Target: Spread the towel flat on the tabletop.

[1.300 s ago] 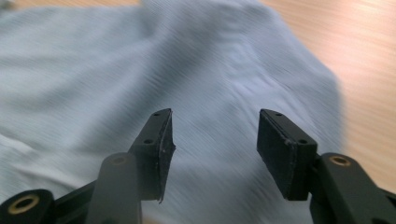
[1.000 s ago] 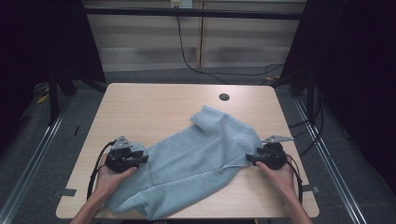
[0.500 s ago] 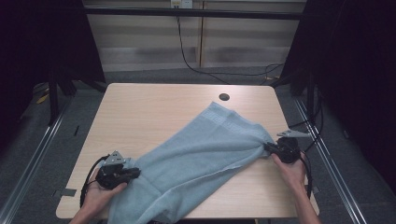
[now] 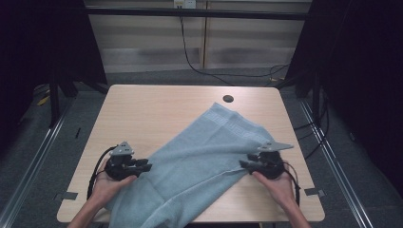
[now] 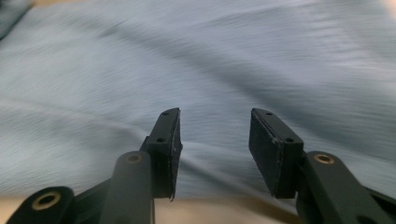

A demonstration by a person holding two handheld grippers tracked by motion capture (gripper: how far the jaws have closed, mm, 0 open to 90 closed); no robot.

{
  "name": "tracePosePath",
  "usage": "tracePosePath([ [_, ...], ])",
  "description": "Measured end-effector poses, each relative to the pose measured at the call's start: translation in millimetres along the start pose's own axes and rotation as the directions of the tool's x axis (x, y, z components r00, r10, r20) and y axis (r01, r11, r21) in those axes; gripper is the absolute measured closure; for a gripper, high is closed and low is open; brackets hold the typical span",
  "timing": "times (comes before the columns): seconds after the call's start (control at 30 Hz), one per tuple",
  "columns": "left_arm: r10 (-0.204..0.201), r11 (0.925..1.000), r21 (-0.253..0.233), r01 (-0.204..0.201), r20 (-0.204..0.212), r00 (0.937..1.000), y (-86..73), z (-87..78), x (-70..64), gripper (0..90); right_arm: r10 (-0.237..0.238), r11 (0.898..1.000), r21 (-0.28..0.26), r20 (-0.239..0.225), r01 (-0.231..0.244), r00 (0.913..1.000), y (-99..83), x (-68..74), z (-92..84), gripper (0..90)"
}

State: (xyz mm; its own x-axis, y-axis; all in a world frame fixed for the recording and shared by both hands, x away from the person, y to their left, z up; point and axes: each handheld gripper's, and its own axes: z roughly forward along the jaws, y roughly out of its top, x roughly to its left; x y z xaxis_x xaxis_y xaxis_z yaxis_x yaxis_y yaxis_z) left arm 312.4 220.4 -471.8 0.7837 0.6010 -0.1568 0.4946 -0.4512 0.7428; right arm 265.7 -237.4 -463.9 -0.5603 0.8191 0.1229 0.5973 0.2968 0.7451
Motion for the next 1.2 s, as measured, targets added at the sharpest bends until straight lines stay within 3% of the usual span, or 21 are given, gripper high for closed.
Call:
tracePosePath([
  [0.13, -0.027, 0.9992, 0.029, 0.028, -0.018, 0.9995, -1.0, 13.1, 11.4, 58.6, -0.061, 0.997, 0.047, -0.09, 0.065, 0.9941, -1.2, 30.2, 16.9, 51.0],
  [0.2, -0.013, 0.9983, 0.056, 0.015, -0.049, 0.9987, -4.9, 17.2, 13.4, 51.1, -0.083, 0.993, 0.07, -0.108, 0.091, 0.9907, -2.9, 39.4, 23.8, 48.1],
  [0.3, 0.007, 0.9966, 0.082, -0.001, -0.079, 0.9968, -9.7, 22.7, 15.7, 47.5, -0.092, 0.991, 0.088, -0.097, 0.101, 0.991, -6.3, 42.2, 29.0, 45.4],
  [0.33, 0.039, 0.9951, 0.094, -0.031, -0.088, 0.9954, -9.5, 22.4, 14.3, 50.5, -0.1, 0.989, 0.101, -0.083, 0.108, 0.9916, -7.8, 41.8, 30.7, 43.9],
  [0.37, 0.066, 0.9922, 0.112, -0.056, -0.096, 0.9932, -9.3, 22.2, 11.9, 60.0, -0.112, 0.987, 0.11, -0.062, 0.119, 0.9918, -9.5, 41.1, 32.3, 42.9],
  [0.47, 0.119, 0.9866, 0.12, -0.111, -0.066, 0.9907, -9.1, 22.6, 5.9, 82.2, -0.112, 0.986, 0.124, -0.033, 0.116, 0.9931, -15.1, 37.9, 35.9, 42.5],
  [0.53, 0.119, 0.9854, 0.131, -0.11, -0.068, 0.9905, -8.7, 22.5, 3.4, 84.2, -0.118, 0.984, 0.132, -0.03, 0.121, 0.9926, -14.9, 36.2, 38.6, 43.9],
  [0.67, 0.076, 0.9905, 0.119, -0.07, -0.048, 0.996, -11.6, 19.2, 7.6, 85.2, -0.103, 0.986, 0.128, -0.007, 0.103, 0.9946, -6.4, 27.7, 48.0, 48.0],
  [0.73, 0.033, 0.9943, 0.103, -0.03, -0.029, 0.9991, -14.2, 17.4, 10.2, 85.4, -0.101, 0.988, 0.118, -0.002, 0.101, 0.9949, 1.4, 18.7, 57.1, 49.0],
  [0.83, 0.001, 0.9959, 0.09, -0.001, -0.006, 1.0, -18.4, 13.8, 13.5, 85.7, -0.091, 0.99, 0.108, 0.008, 0.089, 0.9959, 14.8, 7.2, 72.3, 49.7],
  [0.87, 0.003, 0.9955, 0.095, -0.003, -0.008, 1.0, -19.4, 12.2, 14.4, 85.7, -0.086, 0.991, 0.107, 0.009, 0.084, 0.9963, 20.2, 3.6, 78.3, 49.8],
  [1.0, -0.049, 0.996, 0.076, 0.048, 0.015, 0.9987, -24.4, 8.7, 15.6, 85.8, -0.08, 0.992, 0.097, 0.016, 0.078, 0.9966, 43.6, -8.5, 105.4, 50.2],
  [1.2, -0.097, 0.9937, 0.064, 0.092, 0.077, 0.9923, -31.6, 5.4, 6.5, 85.8, -0.078, 0.993, 0.091, 0.031, 0.075, 0.9964, 78.5, -13.1, 146.2, 49.6],
])
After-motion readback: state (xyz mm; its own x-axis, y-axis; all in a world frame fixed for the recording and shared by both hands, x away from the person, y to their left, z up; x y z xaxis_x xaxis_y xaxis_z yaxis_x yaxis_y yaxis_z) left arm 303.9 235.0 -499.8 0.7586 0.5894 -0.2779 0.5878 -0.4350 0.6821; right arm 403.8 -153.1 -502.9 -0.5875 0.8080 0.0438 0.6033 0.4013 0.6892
